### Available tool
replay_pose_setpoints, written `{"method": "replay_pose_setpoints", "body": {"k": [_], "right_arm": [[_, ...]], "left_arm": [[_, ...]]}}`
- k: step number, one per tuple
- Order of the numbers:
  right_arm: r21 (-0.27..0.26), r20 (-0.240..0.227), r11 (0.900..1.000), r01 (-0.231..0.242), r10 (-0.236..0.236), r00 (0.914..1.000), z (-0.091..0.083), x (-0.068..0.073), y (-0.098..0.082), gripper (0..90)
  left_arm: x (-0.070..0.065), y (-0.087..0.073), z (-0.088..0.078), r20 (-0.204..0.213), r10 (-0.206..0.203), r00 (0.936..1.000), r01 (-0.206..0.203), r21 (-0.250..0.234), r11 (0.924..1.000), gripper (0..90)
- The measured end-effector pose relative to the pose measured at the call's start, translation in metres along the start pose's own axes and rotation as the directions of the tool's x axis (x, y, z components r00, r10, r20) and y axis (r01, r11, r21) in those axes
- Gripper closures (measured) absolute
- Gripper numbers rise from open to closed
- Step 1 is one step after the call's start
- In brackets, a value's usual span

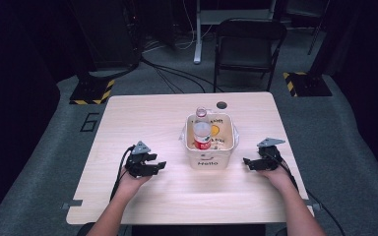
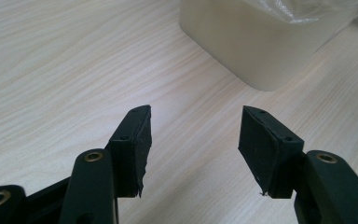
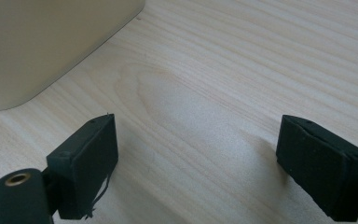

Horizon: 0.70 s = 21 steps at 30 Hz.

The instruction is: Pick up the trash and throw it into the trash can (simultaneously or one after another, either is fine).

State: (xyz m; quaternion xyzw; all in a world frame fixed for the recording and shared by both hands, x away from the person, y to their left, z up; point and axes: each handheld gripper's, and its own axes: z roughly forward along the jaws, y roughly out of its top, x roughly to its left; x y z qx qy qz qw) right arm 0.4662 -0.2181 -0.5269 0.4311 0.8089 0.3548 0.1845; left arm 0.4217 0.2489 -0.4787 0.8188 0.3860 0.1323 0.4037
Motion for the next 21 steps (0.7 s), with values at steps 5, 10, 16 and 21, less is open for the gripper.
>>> {"method": "replay_pose_setpoints", "body": {"k": [5, 10, 16, 21], "right_arm": [[0.0, 0.0, 1.0, 0.0, 0.0, 1.0, 0.0, 0.0, 0.0, 12.0], [0.0, 0.0, 1.0, 0.0, 0.0, 1.0, 0.0, 0.0, 0.0, 12.0], [0.0, 0.0, 1.0, 0.0, 0.0, 1.0, 0.0, 0.0, 0.0, 12.0], [-0.001, 0.002, 1.0, 0.003, -0.003, 1.0, 0.0, 0.0, 0.0, 12.0]], "left_arm": [[-0.003, -0.008, 0.008, -0.008, 0.02, 0.9998, -0.02, 0.003, 0.9998, 44.2], [-0.002, -0.016, 0.011, -0.009, 0.027, 0.9996, -0.026, 0.02, 0.9994, 44.2], [0.002, -0.019, 0.011, -0.008, 0.026, 0.9996, -0.025, 0.04, 0.9989, 44.1], [0.016, -0.016, 0.001, -0.025, 0.044, 0.9987, -0.042, 0.072, 0.9965, 43.2]]}}
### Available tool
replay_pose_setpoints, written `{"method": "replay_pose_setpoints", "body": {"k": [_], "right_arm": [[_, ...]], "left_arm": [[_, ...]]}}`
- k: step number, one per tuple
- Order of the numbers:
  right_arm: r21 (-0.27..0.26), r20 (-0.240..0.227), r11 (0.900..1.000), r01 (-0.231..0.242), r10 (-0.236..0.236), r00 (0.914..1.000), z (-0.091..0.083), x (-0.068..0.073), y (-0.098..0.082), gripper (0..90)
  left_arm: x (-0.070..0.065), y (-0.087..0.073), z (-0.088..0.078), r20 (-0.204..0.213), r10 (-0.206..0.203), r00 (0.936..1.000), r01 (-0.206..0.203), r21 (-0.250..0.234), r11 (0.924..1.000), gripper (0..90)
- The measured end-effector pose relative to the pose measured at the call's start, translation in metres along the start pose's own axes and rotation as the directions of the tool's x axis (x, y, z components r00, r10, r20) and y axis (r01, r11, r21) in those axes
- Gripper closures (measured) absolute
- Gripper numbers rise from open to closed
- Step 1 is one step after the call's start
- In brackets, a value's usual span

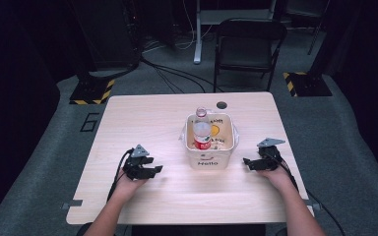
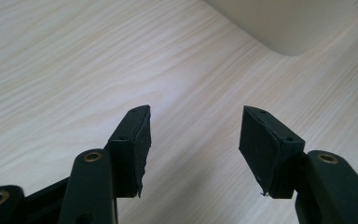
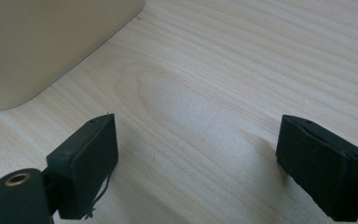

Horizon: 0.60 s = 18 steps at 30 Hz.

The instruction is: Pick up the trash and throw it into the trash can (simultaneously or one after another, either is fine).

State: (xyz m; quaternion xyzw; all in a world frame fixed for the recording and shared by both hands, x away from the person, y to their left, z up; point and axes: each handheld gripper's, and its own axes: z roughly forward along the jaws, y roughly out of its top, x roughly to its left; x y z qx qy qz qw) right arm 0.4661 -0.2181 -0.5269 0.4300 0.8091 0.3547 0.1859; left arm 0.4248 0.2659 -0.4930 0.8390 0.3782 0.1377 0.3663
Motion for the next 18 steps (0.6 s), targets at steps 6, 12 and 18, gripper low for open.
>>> {"method": "replay_pose_setpoints", "body": {"k": [6, 12, 18], "right_arm": [[0.0, 0.0, 1.0, 0.0, 0.0, 1.0, 0.0, 0.0, 0.0, 12.0], [0.0, 0.0, 1.0, 0.0, 0.0, 1.0, 0.0, 0.0, 0.0, 12.0], [-0.001, 0.002, 1.0, -0.001, 0.001, 1.0, 0.0, 0.001, -0.001, 12.0]], "left_arm": [[0.017, -0.015, -0.01, -0.017, -0.08, 0.9966, 0.079, -0.039, 0.9961, 42.9], [0.021, -0.024, -0.006, -0.01, -0.128, 0.9918, 0.127, -0.044, 0.9909, 42.6], [0.023, -0.026, -0.003, -0.037, -0.122, 0.9918, 0.121, -0.037, 0.992, 41.4]]}}
